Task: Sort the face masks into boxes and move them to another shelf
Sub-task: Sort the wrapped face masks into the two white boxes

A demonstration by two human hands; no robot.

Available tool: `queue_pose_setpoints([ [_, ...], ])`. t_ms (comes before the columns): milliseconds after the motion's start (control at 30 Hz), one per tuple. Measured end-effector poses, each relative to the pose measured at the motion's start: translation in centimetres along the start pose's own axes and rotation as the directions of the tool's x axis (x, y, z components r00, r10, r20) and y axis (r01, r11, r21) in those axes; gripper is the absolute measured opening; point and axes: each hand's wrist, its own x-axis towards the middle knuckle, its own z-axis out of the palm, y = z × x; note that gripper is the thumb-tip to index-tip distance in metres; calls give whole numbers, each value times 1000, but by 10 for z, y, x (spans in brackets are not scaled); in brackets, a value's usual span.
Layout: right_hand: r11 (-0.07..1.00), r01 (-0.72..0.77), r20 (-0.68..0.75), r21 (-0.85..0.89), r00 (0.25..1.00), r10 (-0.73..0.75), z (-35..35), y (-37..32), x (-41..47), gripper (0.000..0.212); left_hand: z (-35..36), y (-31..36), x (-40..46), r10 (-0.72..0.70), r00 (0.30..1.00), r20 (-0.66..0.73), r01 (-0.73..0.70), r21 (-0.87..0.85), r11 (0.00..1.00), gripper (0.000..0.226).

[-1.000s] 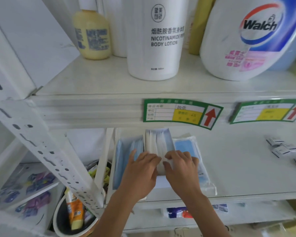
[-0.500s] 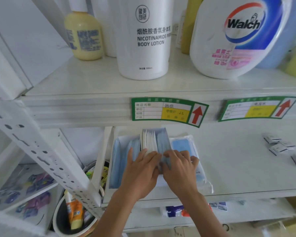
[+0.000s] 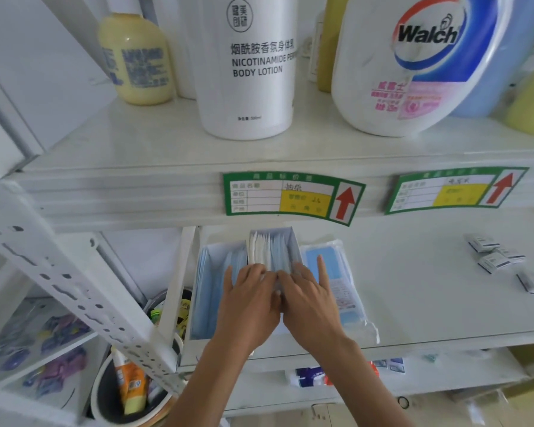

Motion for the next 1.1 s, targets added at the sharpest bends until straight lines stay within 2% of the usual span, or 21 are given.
queue_pose_setpoints([
  [133,976,44,15,215,999,-48,1,7,0,38,-2,1,2,-31,999,11,30,54,998,29],
  [333,891,-42,-39,453,997,67,4,8,-4,43,-1,6,6,-62,998,10,61,59,996,28],
  [400,904,-29,-69,426,996,64,6,10,-2,39,-1,7,7,-72,997,-12,72,51,996,31],
  [500,927,-4,-130,376,990,57,7,11,-1,18,0,7,8,-90,995,-46,92,47,995,37],
  [567,929,-23,-144,369,986,81,9,12,-1,12,0,8,9,-108,993,-47,110,50,993,42],
  [700,881,-108,-104,461,979,174,11,18,3,29,0,8,12,-129,991,-43,131,65,989,49],
  [767,813,-187,-68,551,961,267,13,22,6,31,1,8,13,-142,989,-50,145,55,988,48],
  [867,752,-229,-16,618,953,304,16,24,7,33,2,10,17,-176,984,-38,177,23,984,49],
  [967,774,-167,-38,611,970,240,15,26,4,41,3,11,22,-205,979,-22,205,11,979,47],
  [1100,907,13,-144,422,988,53,12,27,-5,42,5,12,25,-226,974,-23,226,9,974,29],
])
